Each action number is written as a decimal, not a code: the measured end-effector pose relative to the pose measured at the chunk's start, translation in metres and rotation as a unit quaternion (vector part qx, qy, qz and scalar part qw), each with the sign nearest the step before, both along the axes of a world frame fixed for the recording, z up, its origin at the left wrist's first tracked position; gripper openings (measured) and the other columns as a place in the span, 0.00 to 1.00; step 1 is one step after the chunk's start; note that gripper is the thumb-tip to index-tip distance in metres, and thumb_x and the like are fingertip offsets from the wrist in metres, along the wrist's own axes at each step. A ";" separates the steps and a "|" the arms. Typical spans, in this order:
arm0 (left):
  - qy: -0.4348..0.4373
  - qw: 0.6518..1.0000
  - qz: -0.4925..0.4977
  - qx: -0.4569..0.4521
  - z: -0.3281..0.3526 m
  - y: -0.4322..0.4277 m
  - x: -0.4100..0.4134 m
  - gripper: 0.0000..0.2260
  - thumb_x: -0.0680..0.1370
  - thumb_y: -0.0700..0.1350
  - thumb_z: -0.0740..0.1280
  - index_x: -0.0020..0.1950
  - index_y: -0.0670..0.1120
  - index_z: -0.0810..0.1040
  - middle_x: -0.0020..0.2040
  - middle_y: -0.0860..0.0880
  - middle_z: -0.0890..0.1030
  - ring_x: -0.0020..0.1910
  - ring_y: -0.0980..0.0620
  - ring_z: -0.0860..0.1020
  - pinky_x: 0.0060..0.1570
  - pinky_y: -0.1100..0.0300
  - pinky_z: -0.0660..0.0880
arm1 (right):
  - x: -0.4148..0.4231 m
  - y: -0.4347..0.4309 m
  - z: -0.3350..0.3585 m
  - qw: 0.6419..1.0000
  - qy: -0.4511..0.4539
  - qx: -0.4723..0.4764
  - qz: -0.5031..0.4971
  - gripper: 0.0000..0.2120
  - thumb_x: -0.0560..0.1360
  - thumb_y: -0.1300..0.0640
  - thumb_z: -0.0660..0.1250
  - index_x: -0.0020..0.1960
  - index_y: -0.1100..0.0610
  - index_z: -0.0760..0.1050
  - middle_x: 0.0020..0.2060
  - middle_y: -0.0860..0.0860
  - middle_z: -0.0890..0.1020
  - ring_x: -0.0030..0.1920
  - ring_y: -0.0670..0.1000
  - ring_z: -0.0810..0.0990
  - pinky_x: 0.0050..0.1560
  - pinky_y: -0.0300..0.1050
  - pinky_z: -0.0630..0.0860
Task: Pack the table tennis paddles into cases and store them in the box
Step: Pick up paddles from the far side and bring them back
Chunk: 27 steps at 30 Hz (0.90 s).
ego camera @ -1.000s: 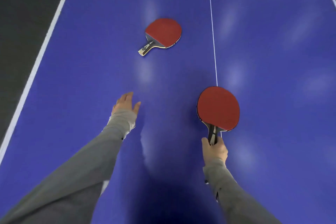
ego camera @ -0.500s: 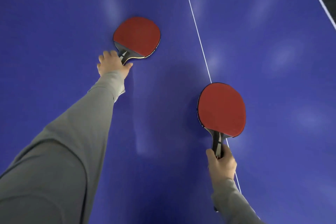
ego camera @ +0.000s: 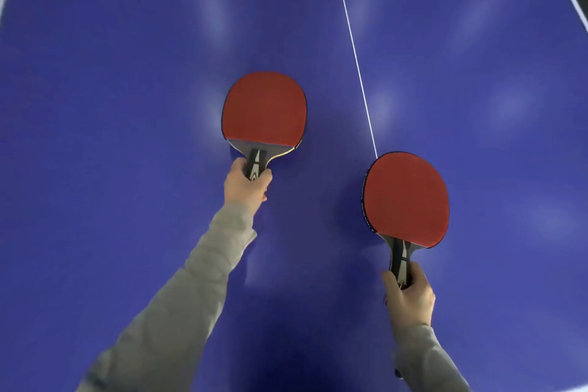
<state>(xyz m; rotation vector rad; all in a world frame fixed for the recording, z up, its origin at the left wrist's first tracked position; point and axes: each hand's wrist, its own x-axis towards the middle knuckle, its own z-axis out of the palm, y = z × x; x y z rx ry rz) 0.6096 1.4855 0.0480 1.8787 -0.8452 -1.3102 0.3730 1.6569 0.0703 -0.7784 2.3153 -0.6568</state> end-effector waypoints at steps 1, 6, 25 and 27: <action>0.000 1.000 0.008 0.010 0.000 0.035 -0.007 0.10 0.72 0.40 0.68 0.37 0.49 0.67 0.32 0.48 0.73 0.25 0.51 0.70 0.20 0.69 0.68 | -0.005 0.008 0.002 1.000 -0.001 0.003 0.007 0.09 0.70 0.64 0.67 0.35 0.61 0.67 0.27 0.58 0.71 0.30 0.56 0.68 0.33 0.48 0.69; 0.017 0.996 0.045 0.080 0.005 0.194 -0.064 0.11 0.72 0.40 0.70 0.38 0.50 0.69 0.29 0.50 0.74 0.23 0.53 0.70 0.19 0.69 0.67 | -0.027 0.052 0.007 0.998 -0.025 0.021 0.052 0.11 0.70 0.65 0.66 0.34 0.58 0.66 0.25 0.54 0.68 0.29 0.56 0.68 0.33 0.49 0.70; 0.156 0.981 0.060 0.099 -0.013 0.296 -0.155 0.15 0.73 0.32 0.69 0.58 0.40 0.72 0.45 0.50 0.80 0.45 0.52 0.79 0.42 0.68 0.77 | -0.048 0.101 -0.012 0.968 -0.095 -0.005 0.234 0.11 0.74 0.51 0.67 0.37 0.52 0.68 0.25 0.44 0.72 0.28 0.46 0.71 0.34 0.43 0.69; 0.198 0.974 0.048 0.100 -0.012 0.297 -0.148 0.18 0.73 0.28 0.67 0.62 0.37 0.72 0.52 0.43 0.79 0.53 0.46 0.77 0.48 0.60 0.78 | -0.037 0.102 -0.016 0.965 -0.104 -0.002 0.242 0.10 0.75 0.51 0.65 0.38 0.52 0.68 0.27 0.44 0.73 0.30 0.47 0.71 0.36 0.45 0.70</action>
